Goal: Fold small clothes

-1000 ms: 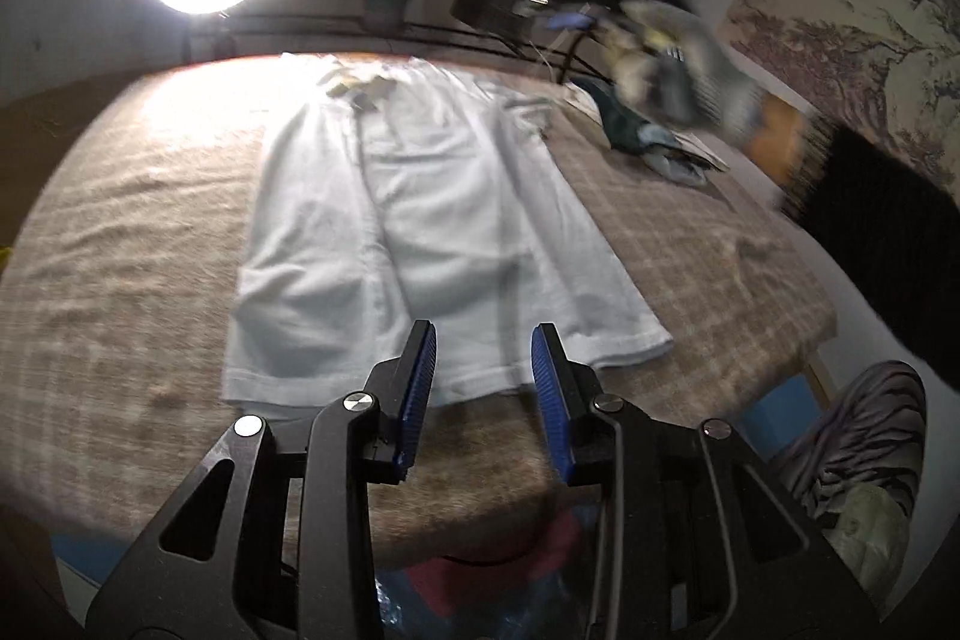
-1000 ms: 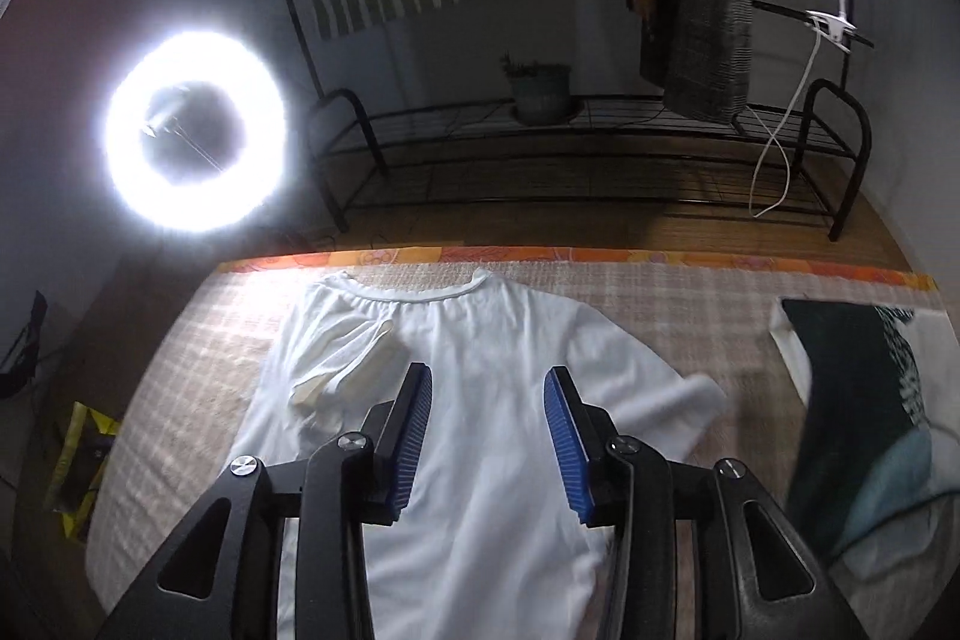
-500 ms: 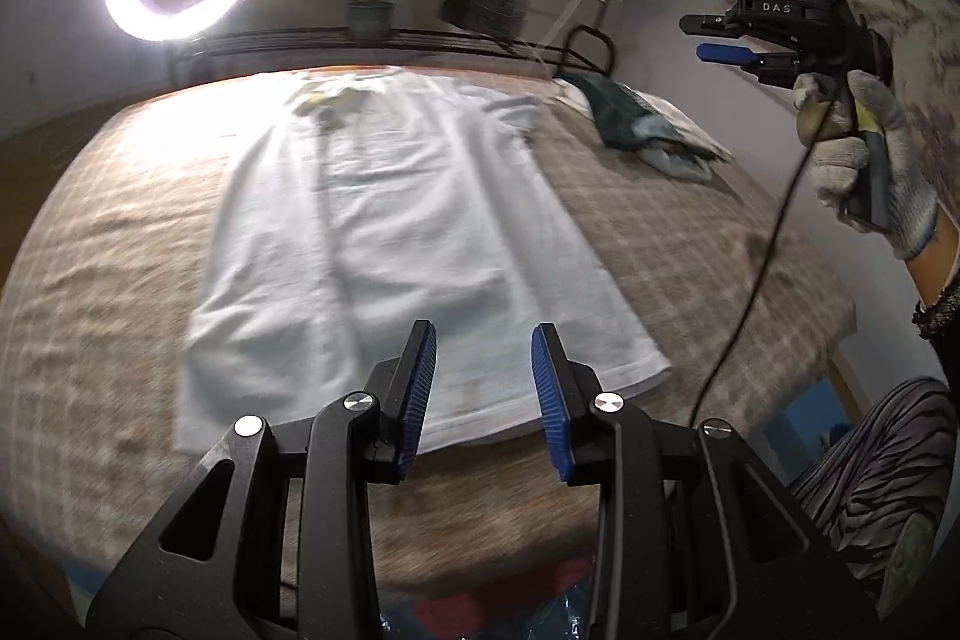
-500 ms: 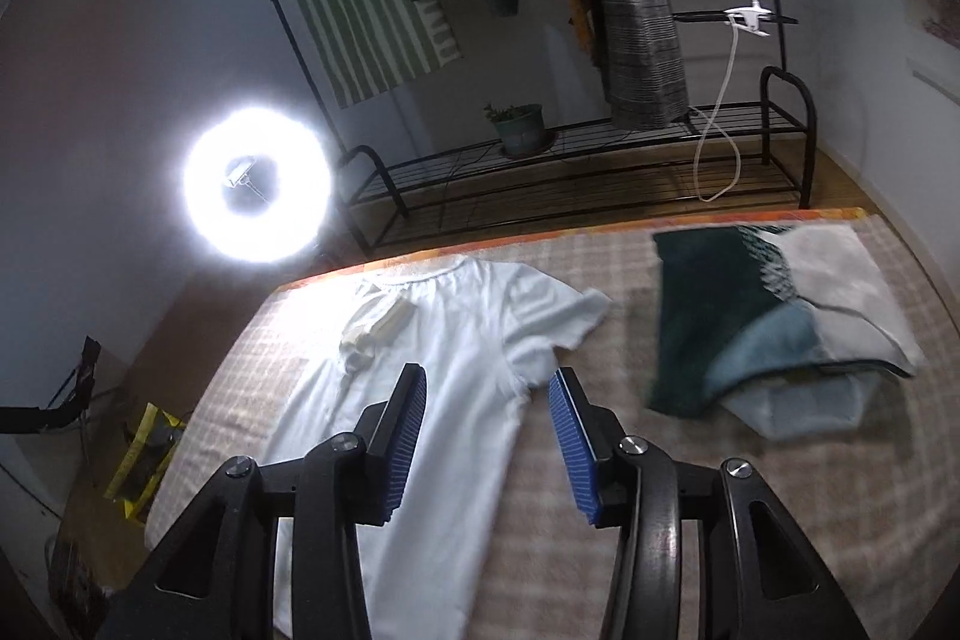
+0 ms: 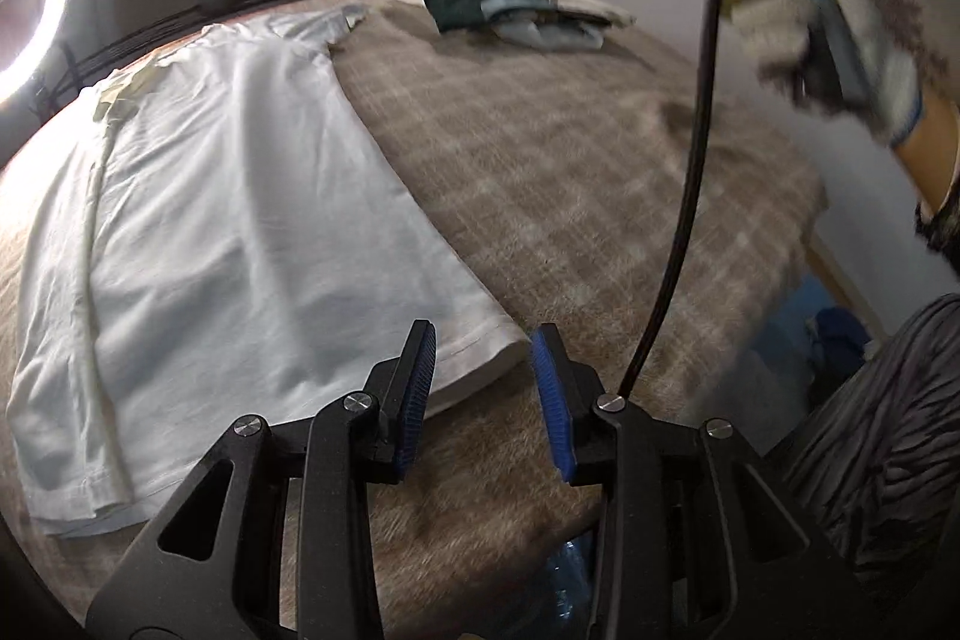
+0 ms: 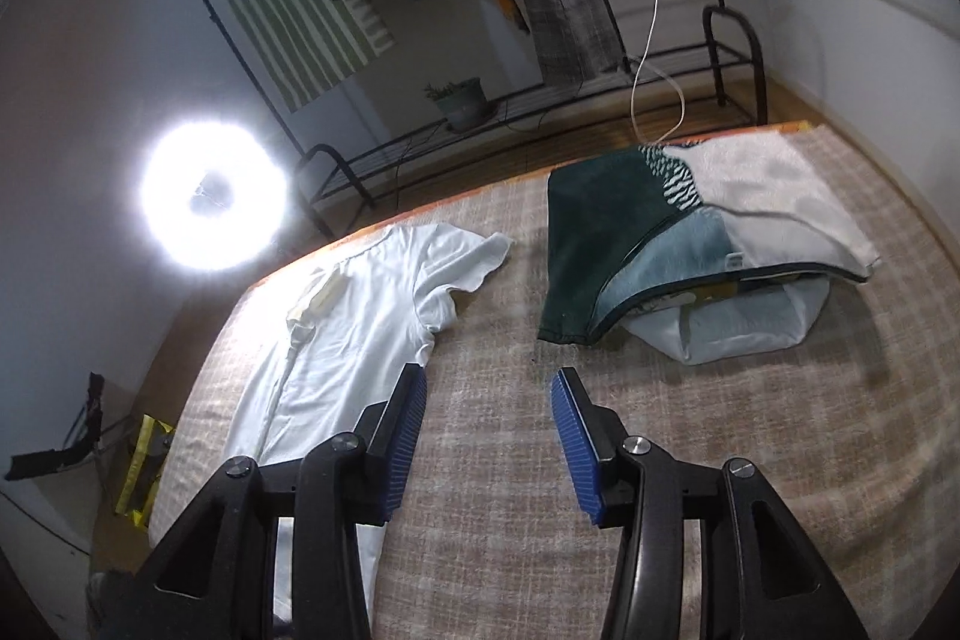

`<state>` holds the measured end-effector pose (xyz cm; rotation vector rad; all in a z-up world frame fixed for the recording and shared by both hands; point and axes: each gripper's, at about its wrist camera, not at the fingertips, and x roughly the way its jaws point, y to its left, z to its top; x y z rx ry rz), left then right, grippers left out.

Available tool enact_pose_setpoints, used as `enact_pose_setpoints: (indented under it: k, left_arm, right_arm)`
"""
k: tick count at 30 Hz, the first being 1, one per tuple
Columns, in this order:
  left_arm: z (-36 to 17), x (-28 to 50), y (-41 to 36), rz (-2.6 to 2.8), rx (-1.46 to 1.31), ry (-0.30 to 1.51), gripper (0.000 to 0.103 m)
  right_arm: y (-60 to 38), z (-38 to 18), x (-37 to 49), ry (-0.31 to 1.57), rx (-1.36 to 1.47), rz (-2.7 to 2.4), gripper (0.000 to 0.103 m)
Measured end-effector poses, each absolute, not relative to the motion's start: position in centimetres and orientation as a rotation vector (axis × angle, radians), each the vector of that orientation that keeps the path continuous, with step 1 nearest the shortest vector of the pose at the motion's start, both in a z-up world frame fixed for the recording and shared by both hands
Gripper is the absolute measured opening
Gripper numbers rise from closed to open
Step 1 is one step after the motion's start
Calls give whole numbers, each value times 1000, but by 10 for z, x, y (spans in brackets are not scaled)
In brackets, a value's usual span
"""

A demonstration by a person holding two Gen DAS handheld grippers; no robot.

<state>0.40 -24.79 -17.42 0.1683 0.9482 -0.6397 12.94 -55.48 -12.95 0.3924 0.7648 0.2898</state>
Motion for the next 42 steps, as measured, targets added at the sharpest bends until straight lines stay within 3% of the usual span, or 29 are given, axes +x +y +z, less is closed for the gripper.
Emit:
enact_pose_setpoints:
  k: [11,14,24,28,30,33,42]
  left_arm:
    - [-194,11,-274,-601,265,954,34]
    - [-195,15,-273,-573,269,928,5]
    - [-171,34,-227,-599,-106,954,2]
    - [-166,35,-219,-602,-153,945,2]
    - [-166,34,-218,-605,-156,947,2]
    - [-164,29,-218,-609,-173,944,2]
    - [-169,38,-197,-549,-228,952,2]
  right_arm:
    - [-519,-154,201,824,479,435,51]
    - [-500,-169,228,869,513,453,51]
    - [-461,-238,300,980,614,340,50]
    - [-454,-248,314,975,604,300,42]
    - [-446,-248,320,974,599,329,21]
    - [-434,-243,322,972,534,309,2]
    - [-418,-209,325,937,430,213,0]
